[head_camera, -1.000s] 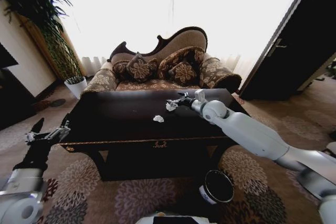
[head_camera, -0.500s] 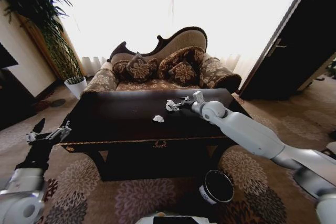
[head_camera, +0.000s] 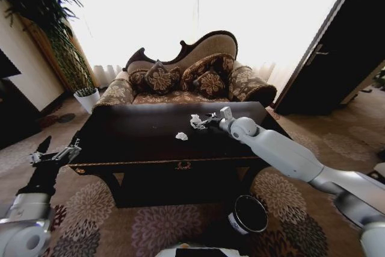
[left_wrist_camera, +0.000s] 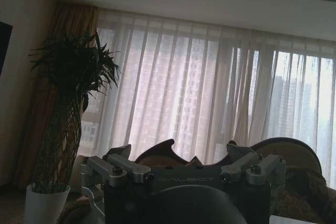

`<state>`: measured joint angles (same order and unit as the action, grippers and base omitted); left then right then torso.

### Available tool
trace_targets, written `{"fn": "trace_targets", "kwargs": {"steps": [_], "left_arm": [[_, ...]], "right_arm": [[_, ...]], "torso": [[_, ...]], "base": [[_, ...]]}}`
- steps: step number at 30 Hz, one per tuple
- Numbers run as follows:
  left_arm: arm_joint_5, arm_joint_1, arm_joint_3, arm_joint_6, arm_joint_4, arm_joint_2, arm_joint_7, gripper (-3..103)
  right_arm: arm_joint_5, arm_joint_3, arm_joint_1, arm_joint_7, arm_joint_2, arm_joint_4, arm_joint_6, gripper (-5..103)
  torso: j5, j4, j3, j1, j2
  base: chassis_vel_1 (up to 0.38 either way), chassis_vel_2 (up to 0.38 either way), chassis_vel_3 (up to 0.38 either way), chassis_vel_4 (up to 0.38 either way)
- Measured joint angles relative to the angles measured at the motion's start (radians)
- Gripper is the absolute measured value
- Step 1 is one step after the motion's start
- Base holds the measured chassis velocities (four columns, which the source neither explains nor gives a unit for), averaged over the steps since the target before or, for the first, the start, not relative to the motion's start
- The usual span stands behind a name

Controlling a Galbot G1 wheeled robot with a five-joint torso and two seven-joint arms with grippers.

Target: Move to the front of the table and place the trash on the table into the trash bin.

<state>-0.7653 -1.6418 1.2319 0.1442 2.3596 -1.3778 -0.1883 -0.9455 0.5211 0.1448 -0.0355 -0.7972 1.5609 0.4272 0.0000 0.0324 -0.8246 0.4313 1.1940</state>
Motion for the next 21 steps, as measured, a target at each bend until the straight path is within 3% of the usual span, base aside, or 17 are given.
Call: {"fn": "trace_targets", "kwargs": {"steps": [3,5,7,8,9,11,15,17,18,21], "left_arm": [[0.0,0.001,0.0,0.0,-0.002,0.0,0.0,100],[0.0,0.001,0.0,0.0,-0.002,0.0,0.0,100],[0.0,0.002,0.0,0.0,-0.003,0.0,0.0,100],[0.0,0.002,0.0,0.0,-0.003,0.0,0.0,100],[0.0,0.002,0.0,-0.001,-0.004,0.0,-0.001,100],[0.0,0.002,0.0,-0.001,-0.004,0.0,-0.001,100],[0.0,0.003,-0.001,-0.001,-0.005,0.0,-0.001,100],[0.0,0.003,-0.001,-0.001,-0.006,0.0,-0.001,100],[0.0,0.004,-0.002,-0.001,-0.006,0.0,-0.001,100],[0.001,0.004,-0.002,-0.001,-0.006,-0.001,-0.001,100]], "right_arm": [[0.006,0.001,0.003,-0.015,0.0,-0.002,-0.008,73],[0.008,0.001,0.004,-0.021,0.0,-0.003,-0.01,73],[0.011,0.001,0.006,-0.029,0.001,-0.003,-0.013,62],[0.012,0.001,0.007,-0.031,0.001,-0.003,-0.015,62],[0.013,0.001,0.009,-0.032,0.001,-0.003,-0.016,51],[0.013,0.0,0.01,-0.033,0.002,-0.003,-0.016,51],[0.014,-0.002,0.014,-0.035,0.004,-0.002,-0.021,30],[0.014,-0.002,0.014,-0.035,0.005,-0.002,-0.021,30],[0.014,-0.004,0.014,-0.036,0.006,0.0,-0.022,19],[0.014,-0.005,0.015,-0.036,0.007,0.003,-0.023,14]], "torso": [[0.0,0.0,0.0,0.0,0.0],[-0.0001,0.0,0.0,0.0,0.0],[0.0,0.0,0.0,0.0,0.0],[0.0,0.0,0.0,0.0,0.0],[0.0001,0.0,0.0,0.0,0.0],[0.0,0.0,0.0,0.0,0.0],[0.0,0.0,0.0,0.0,0.0],[0.0,0.0,0.0,0.0,0.0],[0.0,0.0,0.0,0.0,0.0],[0.0,0.0,0.0,0.0,0.0]], "base": [[0.0,0.0,0.0,0.0],[0.0,0.0,0.0,0.0],[0.0,0.0,0.0,0.0],[0.0,0.0,0.0,0.0],[0.0,0.0,0.0,0.0],[0.0,0.0,0.0,0.0],[0.0,0.0,0.0,0.0],[0.0,0.0,0.0,0.0],[0.0,0.0,0.0,0.0],[0.0,0.0,0.0,0.0]]}}
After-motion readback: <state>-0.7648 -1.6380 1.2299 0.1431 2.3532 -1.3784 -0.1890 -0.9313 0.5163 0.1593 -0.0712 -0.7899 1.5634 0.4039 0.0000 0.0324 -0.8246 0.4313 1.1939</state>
